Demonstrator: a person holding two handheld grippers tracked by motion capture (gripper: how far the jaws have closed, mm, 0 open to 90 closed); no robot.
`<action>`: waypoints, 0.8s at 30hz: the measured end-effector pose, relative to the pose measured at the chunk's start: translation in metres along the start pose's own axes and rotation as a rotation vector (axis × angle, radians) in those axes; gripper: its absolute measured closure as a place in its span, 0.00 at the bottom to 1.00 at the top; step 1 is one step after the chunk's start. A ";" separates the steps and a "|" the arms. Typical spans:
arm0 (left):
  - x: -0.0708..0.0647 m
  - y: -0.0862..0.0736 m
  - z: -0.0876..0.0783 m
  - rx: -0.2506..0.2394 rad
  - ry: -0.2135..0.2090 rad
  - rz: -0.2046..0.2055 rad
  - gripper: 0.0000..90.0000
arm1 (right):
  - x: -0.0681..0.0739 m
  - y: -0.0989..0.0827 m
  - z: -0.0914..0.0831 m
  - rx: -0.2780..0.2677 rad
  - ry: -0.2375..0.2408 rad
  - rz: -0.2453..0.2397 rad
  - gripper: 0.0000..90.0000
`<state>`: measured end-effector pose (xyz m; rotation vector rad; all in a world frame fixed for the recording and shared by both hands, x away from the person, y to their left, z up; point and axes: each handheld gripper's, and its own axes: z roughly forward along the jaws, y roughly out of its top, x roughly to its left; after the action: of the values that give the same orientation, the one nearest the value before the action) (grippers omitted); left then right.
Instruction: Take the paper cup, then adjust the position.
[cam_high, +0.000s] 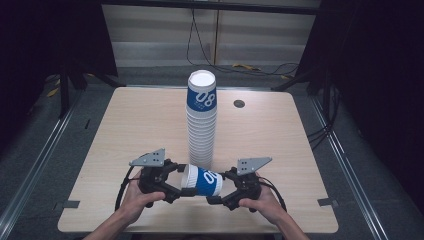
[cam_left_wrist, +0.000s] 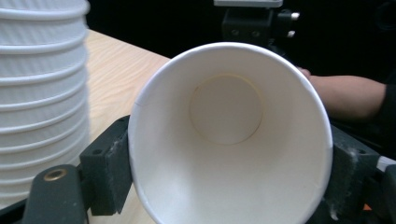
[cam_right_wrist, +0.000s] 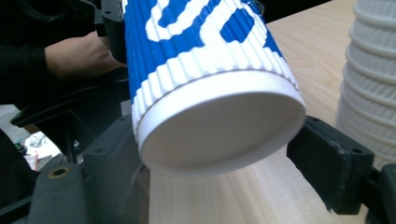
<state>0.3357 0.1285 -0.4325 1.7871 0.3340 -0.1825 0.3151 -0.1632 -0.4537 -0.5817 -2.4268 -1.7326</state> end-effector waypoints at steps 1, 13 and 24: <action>0.001 0.000 -0.002 0.000 0.008 0.002 0.21 | 0.000 0.000 0.000 0.002 -0.008 -0.005 0.20; 0.010 0.002 -0.028 -0.007 0.135 -0.039 0.20 | -0.004 -0.001 -0.006 0.048 -0.225 -0.031 0.17; 0.017 -0.002 -0.047 0.059 0.229 -0.063 0.20 | -0.010 -0.004 -0.018 0.085 -0.344 0.004 0.16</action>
<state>0.3484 0.1766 -0.4285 1.8609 0.5532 -0.0317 0.3202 -0.1833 -0.4545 -0.9415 -2.7024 -1.6328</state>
